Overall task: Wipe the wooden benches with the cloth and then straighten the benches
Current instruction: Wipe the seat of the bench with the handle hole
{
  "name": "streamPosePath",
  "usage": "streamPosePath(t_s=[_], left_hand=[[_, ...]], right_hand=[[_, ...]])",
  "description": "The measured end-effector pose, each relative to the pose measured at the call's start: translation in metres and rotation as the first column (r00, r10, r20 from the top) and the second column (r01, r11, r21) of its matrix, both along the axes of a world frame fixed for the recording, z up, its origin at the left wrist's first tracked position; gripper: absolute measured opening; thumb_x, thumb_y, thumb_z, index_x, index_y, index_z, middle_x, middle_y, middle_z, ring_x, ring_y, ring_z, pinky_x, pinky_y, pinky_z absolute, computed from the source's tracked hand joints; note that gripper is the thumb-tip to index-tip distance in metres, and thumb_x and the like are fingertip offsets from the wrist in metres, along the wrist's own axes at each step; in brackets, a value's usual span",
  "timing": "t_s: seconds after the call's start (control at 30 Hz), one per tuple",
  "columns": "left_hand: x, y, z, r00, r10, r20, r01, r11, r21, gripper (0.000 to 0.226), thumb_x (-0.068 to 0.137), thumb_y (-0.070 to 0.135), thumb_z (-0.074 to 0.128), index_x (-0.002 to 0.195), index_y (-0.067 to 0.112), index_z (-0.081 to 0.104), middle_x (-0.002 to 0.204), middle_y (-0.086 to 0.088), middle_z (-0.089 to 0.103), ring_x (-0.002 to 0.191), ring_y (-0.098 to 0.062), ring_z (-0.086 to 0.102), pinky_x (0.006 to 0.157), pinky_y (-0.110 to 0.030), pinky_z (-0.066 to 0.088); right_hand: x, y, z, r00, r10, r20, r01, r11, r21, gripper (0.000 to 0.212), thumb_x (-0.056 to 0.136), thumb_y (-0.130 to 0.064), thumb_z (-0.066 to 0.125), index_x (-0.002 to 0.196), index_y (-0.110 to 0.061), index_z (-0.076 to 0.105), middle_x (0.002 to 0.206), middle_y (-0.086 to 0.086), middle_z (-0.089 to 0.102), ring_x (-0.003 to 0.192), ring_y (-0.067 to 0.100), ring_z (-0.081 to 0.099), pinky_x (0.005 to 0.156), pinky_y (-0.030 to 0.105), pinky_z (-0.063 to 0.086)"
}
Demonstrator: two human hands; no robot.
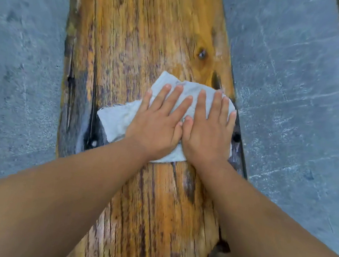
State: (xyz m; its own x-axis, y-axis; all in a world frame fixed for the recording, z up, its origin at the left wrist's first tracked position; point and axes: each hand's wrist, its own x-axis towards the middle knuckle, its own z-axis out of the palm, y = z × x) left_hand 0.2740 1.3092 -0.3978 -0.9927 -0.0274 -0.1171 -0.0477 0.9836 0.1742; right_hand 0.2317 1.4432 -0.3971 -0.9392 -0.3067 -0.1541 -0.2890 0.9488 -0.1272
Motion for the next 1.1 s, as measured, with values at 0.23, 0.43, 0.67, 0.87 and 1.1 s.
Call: streamPosePath(t_s=[0.23,0.43,0.67,0.87,1.1], left_hand=[[-0.128,-0.055,-0.005,0.997,0.049,-0.062,-0.050,0.999,-0.012,0.055,0.101,0.043,0.014,0.154,0.030,0.018,0.164,-0.001,0.010,0.151,-0.024,0.006,0.120,-0.052,0.004],[-0.232,-0.100,-0.006,0.985,0.153,-0.085,-0.155,0.988,-0.012,0.056,0.101,0.046,0.012,0.154,0.030,0.021,0.164,-0.002,0.012,0.151,-0.023,0.007,0.120,-0.052,0.004],[-0.298,-0.125,-0.007,0.973,0.220,-0.071,-0.220,0.975,0.010,0.057,0.100,0.045,0.009,0.155,0.029,0.017,0.164,-0.001,0.008,0.151,-0.023,0.003,0.120,-0.052,0.001],[-0.299,-0.127,-0.005,0.977,0.210,-0.047,-0.211,0.978,-0.006,0.058,0.100,0.043,0.006,0.155,0.026,0.012,0.165,-0.003,0.004,0.151,-0.025,0.000,0.119,-0.056,0.001],[-0.299,-0.129,-0.008,0.982,0.183,-0.042,-0.182,0.983,0.015,0.057,0.102,0.042,0.007,0.156,0.023,0.009,0.165,-0.005,0.001,0.151,-0.026,-0.002,0.119,-0.057,-0.002]], right_hand=[[-0.125,-0.061,-0.006,0.999,-0.033,-0.039,0.032,0.999,-0.035,0.062,0.101,-0.046,0.018,0.158,-0.025,0.010,0.166,0.015,0.004,0.153,0.031,0.002,0.122,0.053,0.002],[-0.240,-0.117,-0.013,0.996,0.029,-0.086,-0.032,0.999,-0.035,0.060,0.102,-0.045,0.017,0.158,-0.026,0.012,0.166,0.013,0.005,0.153,0.030,0.004,0.122,0.054,0.004],[-0.313,-0.148,-0.015,0.992,0.072,-0.101,-0.075,0.997,-0.032,0.059,0.102,-0.043,0.015,0.158,-0.026,0.011,0.166,0.010,0.005,0.153,0.029,0.005,0.123,0.052,0.007],[-0.311,-0.149,-0.010,0.992,0.074,-0.100,-0.078,0.996,-0.035,0.057,0.103,-0.042,0.018,0.158,-0.026,0.014,0.166,0.010,0.007,0.153,0.029,0.007,0.122,0.052,0.010],[-0.303,-0.154,-0.003,0.998,0.009,-0.065,-0.013,0.998,-0.062,0.054,0.105,-0.039,0.021,0.157,-0.027,0.019,0.167,0.004,0.008,0.153,0.025,0.006,0.123,0.046,0.007]])
